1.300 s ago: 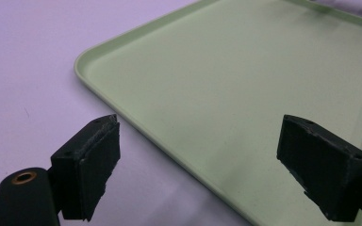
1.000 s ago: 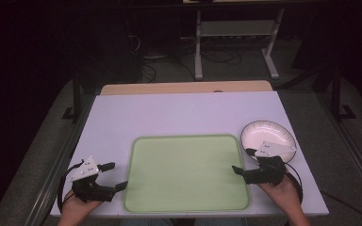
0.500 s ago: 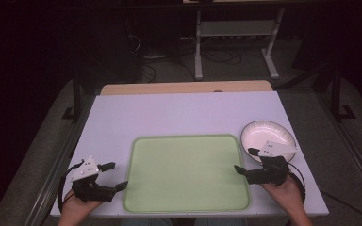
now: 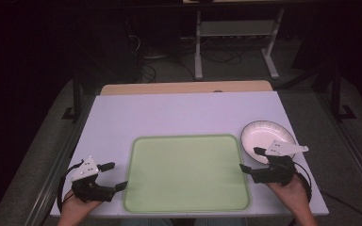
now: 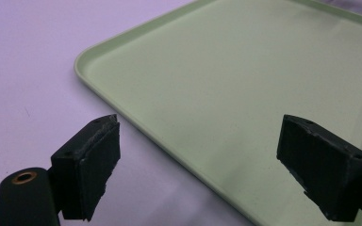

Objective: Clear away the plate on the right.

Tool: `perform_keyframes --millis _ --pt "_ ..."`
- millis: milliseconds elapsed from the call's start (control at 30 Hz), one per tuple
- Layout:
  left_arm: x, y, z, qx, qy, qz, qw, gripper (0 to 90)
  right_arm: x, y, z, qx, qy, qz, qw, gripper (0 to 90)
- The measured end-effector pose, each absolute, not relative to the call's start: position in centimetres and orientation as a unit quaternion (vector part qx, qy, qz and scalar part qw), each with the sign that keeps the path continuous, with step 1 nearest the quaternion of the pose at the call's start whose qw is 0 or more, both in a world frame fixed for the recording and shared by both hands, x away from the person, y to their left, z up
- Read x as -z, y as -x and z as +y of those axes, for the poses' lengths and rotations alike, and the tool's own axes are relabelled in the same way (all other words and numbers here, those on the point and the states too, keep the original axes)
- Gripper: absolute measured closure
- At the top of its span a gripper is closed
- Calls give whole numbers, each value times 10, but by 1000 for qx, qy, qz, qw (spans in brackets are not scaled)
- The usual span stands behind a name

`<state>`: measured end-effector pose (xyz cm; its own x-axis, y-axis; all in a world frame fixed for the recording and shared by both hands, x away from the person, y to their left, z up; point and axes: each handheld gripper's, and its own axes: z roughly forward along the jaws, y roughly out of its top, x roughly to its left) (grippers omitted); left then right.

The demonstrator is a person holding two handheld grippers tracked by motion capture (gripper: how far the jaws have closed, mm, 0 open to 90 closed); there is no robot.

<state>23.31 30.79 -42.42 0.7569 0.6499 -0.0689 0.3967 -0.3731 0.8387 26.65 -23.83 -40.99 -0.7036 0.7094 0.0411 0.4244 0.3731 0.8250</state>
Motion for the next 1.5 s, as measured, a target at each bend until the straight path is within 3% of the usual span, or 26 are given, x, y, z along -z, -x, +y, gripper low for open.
perform_keyframes --millis 1500 --pt "425 -234 307 -137 -821 318 454 140 406 -263 -300 -450 -412 775 165 178"
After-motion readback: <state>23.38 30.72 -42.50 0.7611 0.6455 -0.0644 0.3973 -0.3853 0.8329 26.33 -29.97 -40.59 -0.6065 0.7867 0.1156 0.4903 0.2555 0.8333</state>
